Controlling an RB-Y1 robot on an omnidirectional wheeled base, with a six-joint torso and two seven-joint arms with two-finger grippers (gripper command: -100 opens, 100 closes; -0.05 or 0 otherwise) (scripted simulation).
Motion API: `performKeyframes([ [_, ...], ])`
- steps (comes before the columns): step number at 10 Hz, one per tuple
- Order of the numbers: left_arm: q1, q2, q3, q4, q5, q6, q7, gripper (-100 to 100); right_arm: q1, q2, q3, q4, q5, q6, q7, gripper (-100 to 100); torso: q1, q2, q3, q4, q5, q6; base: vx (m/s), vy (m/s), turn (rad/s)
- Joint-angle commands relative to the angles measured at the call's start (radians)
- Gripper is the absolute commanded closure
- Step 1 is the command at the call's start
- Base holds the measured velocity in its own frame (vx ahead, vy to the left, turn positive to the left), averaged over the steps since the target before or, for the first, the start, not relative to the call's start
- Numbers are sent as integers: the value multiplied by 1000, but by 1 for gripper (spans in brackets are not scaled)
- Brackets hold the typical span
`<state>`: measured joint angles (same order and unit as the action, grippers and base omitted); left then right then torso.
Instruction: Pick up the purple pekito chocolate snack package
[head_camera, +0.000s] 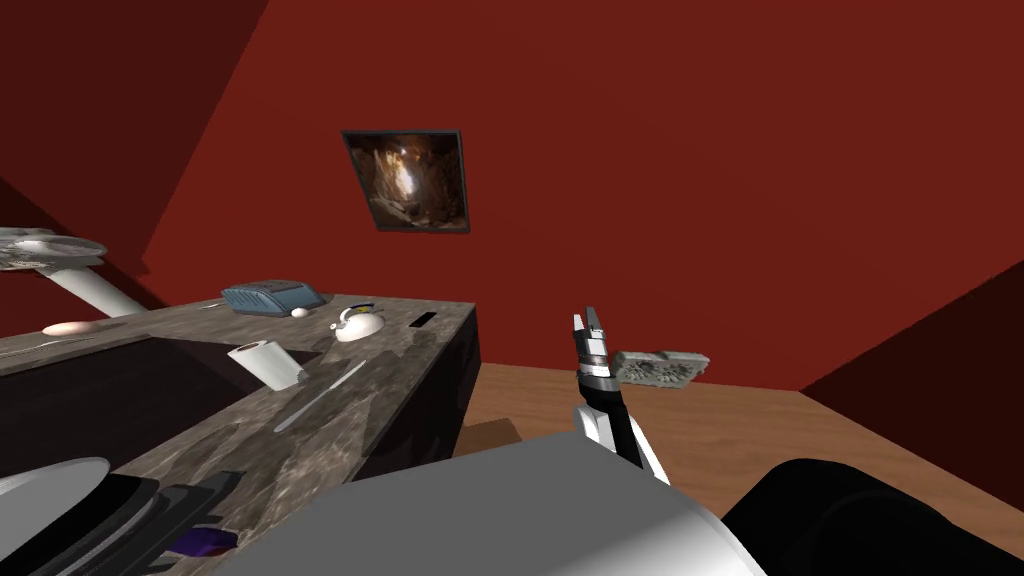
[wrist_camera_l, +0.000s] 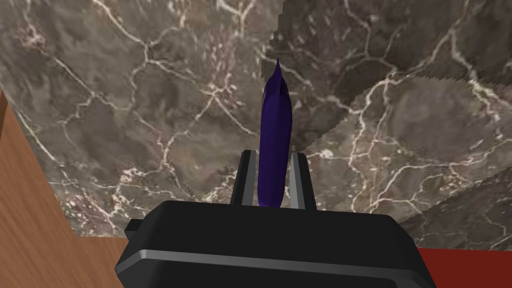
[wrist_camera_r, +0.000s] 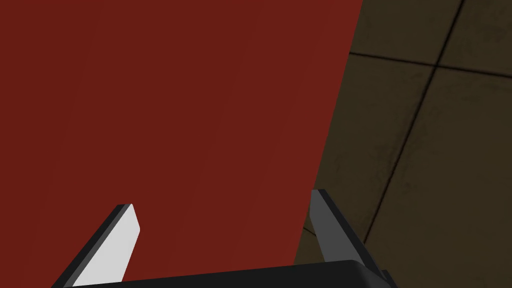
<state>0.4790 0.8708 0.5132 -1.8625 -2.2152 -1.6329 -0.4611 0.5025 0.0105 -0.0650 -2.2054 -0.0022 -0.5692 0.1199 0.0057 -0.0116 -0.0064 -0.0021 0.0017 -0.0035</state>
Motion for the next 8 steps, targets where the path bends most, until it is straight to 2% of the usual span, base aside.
performKeyframes([
  [1,4,-3,2,-31,1,-12,-1,100,0,0,0,0,0,0,0,0,0,0,0,0,0,0,90,22,147],
  [5,33,-32,8,-158,-1,-64,-17,100,0,0,0,0,0,0,0,0,-1,1,1,0,0,0,115,14,227],
  [7,35,-30,12,-162,2,-64,-16,100,0,0,0,0,0,0,0,0,-2,2,1,1,0,1,50,-6,67],
  [8,36,-31,13,-165,2,-65,-16,0,0,0,0,0,0,0,0,0,-2,6,3,1,0,1,0,0,0],
])
